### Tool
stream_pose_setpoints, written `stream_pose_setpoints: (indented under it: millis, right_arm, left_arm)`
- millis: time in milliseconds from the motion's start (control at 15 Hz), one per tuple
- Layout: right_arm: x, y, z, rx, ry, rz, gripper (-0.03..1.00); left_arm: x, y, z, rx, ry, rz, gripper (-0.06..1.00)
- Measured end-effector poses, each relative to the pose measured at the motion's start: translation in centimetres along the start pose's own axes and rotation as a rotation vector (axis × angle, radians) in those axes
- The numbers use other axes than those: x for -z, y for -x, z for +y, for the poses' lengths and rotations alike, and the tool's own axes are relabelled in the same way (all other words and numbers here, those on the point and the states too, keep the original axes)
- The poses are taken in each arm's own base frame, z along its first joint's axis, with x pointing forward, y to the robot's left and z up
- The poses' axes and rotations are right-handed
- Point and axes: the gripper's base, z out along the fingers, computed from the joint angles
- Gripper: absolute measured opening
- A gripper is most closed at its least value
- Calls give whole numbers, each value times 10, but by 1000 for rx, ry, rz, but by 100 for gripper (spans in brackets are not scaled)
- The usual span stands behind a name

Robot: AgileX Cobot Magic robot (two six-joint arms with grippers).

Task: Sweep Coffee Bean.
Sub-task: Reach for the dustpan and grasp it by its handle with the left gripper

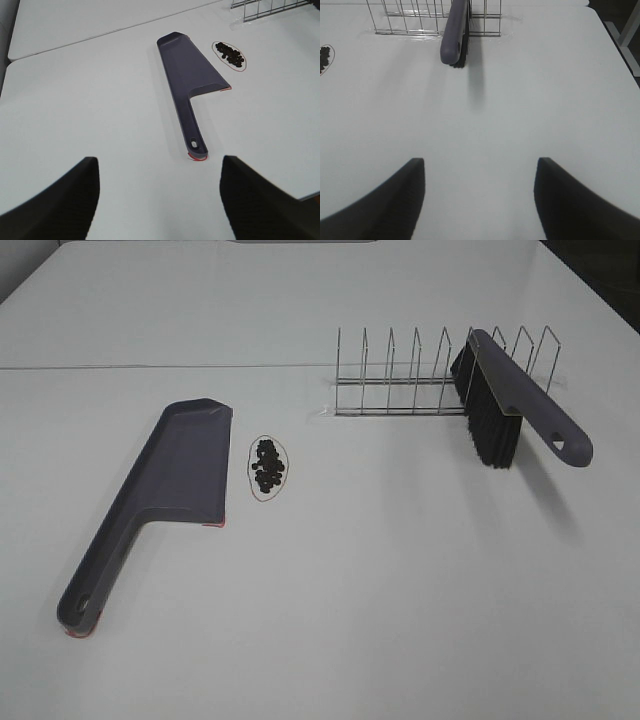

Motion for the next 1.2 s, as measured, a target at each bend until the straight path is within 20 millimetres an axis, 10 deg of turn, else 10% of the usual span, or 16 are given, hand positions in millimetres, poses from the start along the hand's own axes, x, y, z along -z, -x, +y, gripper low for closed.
stream_pose_setpoints:
  millis: [1200]
  right_arm:
    - [0, 0, 0, 0, 0, 0, 61]
  left_arm:
    - [0, 0, 0, 0, -1, 0, 66]
